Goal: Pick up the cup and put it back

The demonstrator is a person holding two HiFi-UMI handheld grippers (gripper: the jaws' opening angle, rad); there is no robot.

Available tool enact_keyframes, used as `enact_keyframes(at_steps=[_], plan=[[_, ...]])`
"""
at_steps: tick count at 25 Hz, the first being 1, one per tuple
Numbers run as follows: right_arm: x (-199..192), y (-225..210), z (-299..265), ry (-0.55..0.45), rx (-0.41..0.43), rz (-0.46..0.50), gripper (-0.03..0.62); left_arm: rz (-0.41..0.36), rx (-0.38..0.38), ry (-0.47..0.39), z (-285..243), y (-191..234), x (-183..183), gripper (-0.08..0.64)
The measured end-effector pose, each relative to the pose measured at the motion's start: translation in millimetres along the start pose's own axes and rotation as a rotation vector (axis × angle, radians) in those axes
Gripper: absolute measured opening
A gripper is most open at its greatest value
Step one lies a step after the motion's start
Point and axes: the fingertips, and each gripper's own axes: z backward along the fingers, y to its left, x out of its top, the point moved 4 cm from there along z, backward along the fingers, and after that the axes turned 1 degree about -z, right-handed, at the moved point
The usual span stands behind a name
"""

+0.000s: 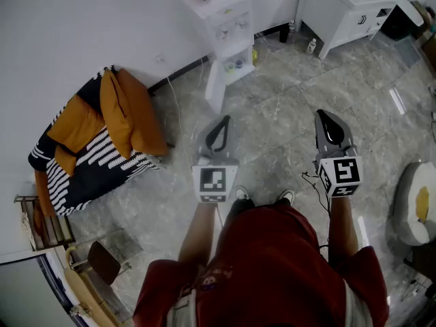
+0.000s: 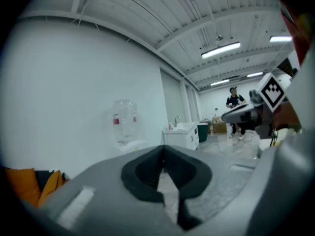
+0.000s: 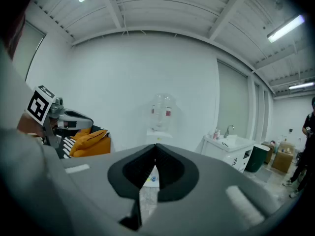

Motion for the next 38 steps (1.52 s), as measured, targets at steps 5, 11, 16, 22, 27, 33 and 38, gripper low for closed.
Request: enact_keyframes(at_steps=[5, 11, 16, 22, 27, 33, 38], plan=[[5, 27, -11, 0.004, 0.004, 0.004, 0.002, 0.006, 0.002, -0.005, 12, 26, -5, -0.002], [10, 66, -30, 0.006, -0.008, 0.003, 0.002, 0.003, -0.003, -0.007, 26, 62, -18, -0.002], [14, 90, -39, -0.016, -0.039, -0.049, 0.000, 0.011, -0.024, -0.007, 34, 88, -29, -0.002], [10, 107, -42, -0.001, -0.047, -0.051, 0.000, 0.037, -0.041, -0.006, 36, 100, -41, -0.002], [4, 95, -52, 0.015, -0.047, -0.067, 0.000, 0.052, -0.047, 0.004, 22, 96, -45, -0.002], [-6, 58, -87, 0.004, -0.012, -0.093, 0.000, 0.038, -0.018, 0.013, -22, 89, -44, -0.002], [-7, 4, -130, -0.013, 0.008, -0.118, 0.000, 0.010, 0.008, 0.046, -82, 85, -36, -0.002]])
